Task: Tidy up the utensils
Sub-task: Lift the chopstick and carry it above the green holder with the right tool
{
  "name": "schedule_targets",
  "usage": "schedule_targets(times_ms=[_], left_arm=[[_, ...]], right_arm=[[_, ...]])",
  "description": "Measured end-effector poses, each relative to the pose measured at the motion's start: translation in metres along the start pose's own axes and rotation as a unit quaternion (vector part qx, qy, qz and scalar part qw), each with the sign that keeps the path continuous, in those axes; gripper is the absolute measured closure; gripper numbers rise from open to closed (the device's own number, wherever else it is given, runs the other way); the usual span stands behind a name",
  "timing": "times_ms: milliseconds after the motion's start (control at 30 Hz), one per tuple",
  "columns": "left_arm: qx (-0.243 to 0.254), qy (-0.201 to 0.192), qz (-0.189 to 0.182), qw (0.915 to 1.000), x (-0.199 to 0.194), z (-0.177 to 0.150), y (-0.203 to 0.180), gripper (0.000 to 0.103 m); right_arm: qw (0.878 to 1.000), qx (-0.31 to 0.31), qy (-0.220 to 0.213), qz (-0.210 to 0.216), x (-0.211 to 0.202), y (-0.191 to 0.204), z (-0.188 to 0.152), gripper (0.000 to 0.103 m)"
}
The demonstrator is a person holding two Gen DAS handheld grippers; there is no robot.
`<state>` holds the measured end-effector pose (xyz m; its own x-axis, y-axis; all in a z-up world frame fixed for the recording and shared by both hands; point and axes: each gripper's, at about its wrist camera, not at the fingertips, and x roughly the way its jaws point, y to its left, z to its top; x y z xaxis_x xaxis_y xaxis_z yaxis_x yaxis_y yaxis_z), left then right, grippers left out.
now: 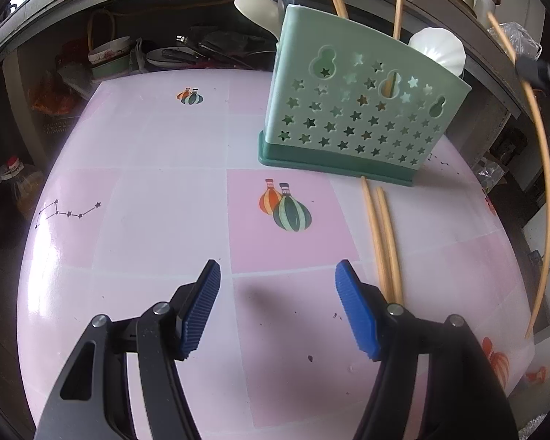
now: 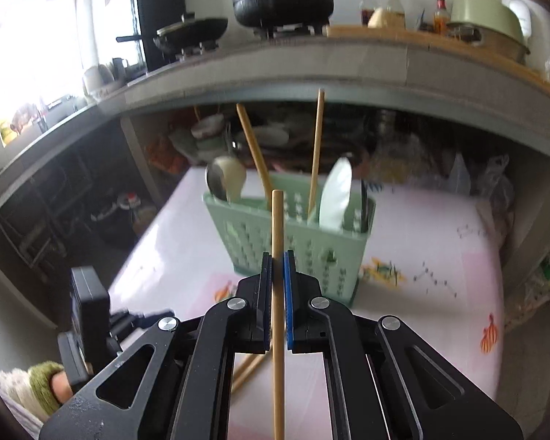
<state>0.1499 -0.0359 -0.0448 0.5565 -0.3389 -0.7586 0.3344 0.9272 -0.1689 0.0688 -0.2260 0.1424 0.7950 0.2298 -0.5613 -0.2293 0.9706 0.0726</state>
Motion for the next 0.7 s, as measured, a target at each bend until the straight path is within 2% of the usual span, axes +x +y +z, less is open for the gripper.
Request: schedule_targets(times_ms=[133,267,333,467,700], left_arm=[[0.0,-0.002,0.003,1.0,-0.002,0.0,0.001,0.04],[-0.005,-0.002,0.004,1.0,-0.002,0.0,0.004,0.04],[-0.006,-0.003,0.003,1.0,-0.003,0.001,0.004,0.04],[-0.005,-0.005,0.006,1.0,-0.005,0.001,0.005,0.04],[-0.01,0.0,0.009,0.9999,-0.004,-0.001,0.011,0.04]], right_arm=[[0.997,-0.004,-0.078,0.015,-0.012,0.003,0.048,0.099],[0.988,-0.001,-0.155,0.027,-0.017,0.006,0.093,0.099],[0.983,0.01,-0.179,0.033,-0.01,0.005,0.11,0.099],[0.975,0.008,-0.221,-0.002,0.018,0.008,0.13,0.099],[0.964,-0.003,-0.26,-0.059,0.057,0.013,0.127,0.099]])
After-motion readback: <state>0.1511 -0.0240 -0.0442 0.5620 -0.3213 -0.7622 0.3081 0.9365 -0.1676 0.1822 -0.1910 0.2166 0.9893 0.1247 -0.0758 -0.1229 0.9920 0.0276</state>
